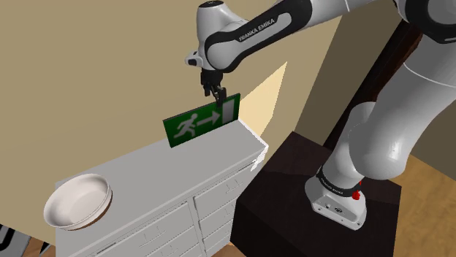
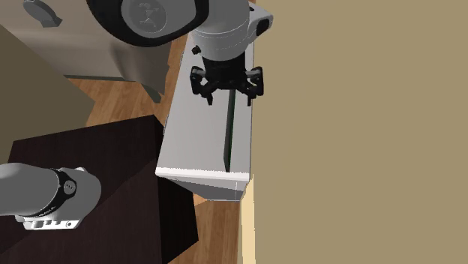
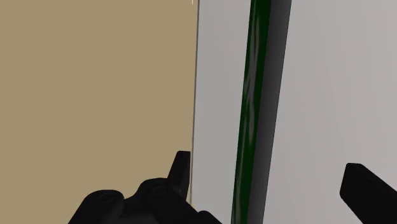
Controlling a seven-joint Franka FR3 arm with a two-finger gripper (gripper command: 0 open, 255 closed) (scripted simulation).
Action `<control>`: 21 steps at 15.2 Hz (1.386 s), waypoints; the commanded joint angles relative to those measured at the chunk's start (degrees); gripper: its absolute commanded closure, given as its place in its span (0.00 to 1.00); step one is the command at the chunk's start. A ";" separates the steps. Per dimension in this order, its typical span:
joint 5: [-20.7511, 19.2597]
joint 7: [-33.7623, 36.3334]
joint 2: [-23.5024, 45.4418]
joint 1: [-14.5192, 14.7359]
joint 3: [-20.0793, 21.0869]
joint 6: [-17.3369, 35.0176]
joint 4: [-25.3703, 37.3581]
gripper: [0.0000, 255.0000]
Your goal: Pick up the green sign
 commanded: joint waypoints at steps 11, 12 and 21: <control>0.03 0.04 1.31 0.00 -0.01 2.08 -0.70 1.00; 0.04 0.05 1.37 0.01 0.00 2.04 -0.60 1.00; 0.05 -0.19 -1.67 0.09 0.11 -4.86 3.27 1.00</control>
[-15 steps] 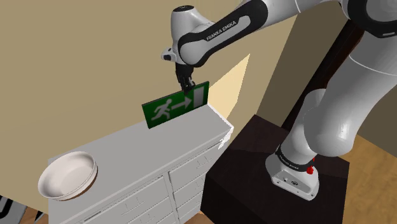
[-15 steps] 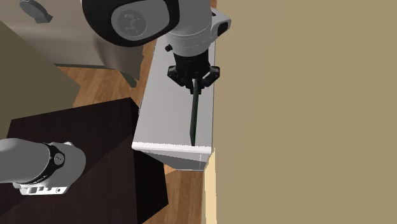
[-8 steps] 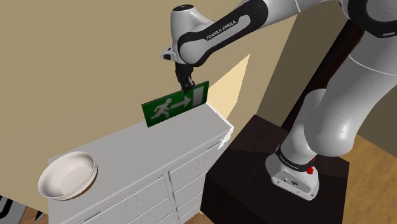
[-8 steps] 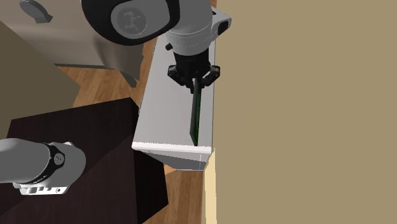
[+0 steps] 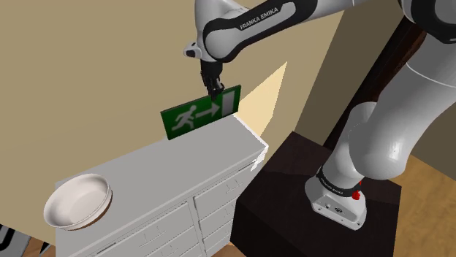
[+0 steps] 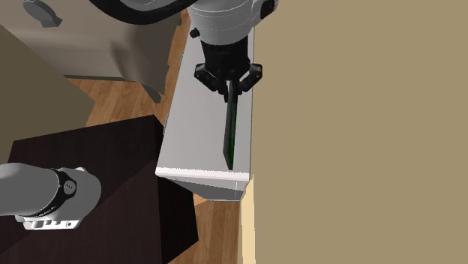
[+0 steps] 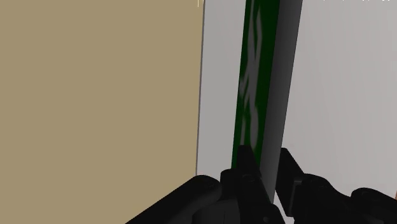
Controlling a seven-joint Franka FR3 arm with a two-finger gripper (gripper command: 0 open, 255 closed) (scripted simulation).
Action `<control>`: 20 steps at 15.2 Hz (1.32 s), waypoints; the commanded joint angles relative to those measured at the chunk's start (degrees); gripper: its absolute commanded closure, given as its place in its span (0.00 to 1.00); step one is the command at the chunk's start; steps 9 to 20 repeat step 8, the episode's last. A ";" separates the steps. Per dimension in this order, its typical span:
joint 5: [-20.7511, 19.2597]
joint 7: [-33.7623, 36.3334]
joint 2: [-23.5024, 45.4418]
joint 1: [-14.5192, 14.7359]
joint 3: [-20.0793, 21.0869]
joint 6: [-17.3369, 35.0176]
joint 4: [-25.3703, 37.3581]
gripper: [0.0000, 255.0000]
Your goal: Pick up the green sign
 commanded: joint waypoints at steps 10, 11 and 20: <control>0.04 -0.12 -1.95 0.10 0.15 -5.48 3.56 1.00; 0.04 -0.12 -1.95 0.10 0.15 -5.48 3.56 1.00; 0.04 -0.12 -1.95 0.10 0.15 -5.48 3.56 1.00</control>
